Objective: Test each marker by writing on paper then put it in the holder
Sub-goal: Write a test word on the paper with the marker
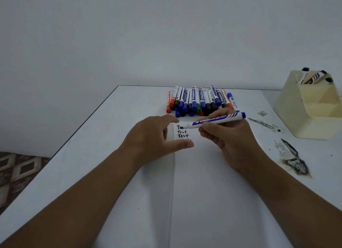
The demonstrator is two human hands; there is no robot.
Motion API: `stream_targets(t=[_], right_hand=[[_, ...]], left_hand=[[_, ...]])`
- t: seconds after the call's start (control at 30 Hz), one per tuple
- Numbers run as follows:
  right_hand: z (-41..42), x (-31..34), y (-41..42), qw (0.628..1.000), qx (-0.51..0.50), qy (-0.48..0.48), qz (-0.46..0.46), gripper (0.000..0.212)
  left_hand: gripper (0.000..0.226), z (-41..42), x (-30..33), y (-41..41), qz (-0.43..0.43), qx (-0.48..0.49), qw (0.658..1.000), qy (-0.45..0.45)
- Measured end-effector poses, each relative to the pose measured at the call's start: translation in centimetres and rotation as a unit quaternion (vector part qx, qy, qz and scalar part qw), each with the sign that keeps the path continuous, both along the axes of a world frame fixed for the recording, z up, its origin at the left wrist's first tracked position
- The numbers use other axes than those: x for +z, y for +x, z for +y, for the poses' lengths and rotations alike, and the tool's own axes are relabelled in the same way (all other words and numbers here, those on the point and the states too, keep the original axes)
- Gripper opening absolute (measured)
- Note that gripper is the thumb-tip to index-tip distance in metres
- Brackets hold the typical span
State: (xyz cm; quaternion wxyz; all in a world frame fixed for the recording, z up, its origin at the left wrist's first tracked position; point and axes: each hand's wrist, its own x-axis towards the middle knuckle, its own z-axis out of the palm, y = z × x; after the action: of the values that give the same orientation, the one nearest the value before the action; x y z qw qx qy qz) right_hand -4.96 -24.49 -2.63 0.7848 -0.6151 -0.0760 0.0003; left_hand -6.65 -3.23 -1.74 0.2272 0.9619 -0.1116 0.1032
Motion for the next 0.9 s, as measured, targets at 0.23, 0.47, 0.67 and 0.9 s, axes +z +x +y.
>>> stream_targets(t=[0.23, 0.47, 0.67, 0.9], right_hand=[[-0.3, -0.1, -0.3, 0.998, 0.061, 0.032, 0.006, 0.031], [-0.6, -0.1, -0.3, 0.996, 0.066, 0.061, 0.007, 0.025], [-1.0, 0.0, 0.0, 0.993, 0.039, 0.107, -0.003, 0.037], [-0.9, 0.1, -0.1, 0.995, 0.050, 0.085, -0.004, 0.036]], left_hand=[[0.077, -0.3, -1.2, 0.1, 0.041, -0.031, 0.996, -0.070], [0.044, 0.0, -1.9, 0.9, 0.020, -0.048, 0.991, -0.120], [0.048, 0.0, -1.9, 1.2, -0.020, -0.034, 0.984, -0.174], [0.053, -0.2, -1.5, 1.1, -0.020, -0.032, 0.985, -0.170]])
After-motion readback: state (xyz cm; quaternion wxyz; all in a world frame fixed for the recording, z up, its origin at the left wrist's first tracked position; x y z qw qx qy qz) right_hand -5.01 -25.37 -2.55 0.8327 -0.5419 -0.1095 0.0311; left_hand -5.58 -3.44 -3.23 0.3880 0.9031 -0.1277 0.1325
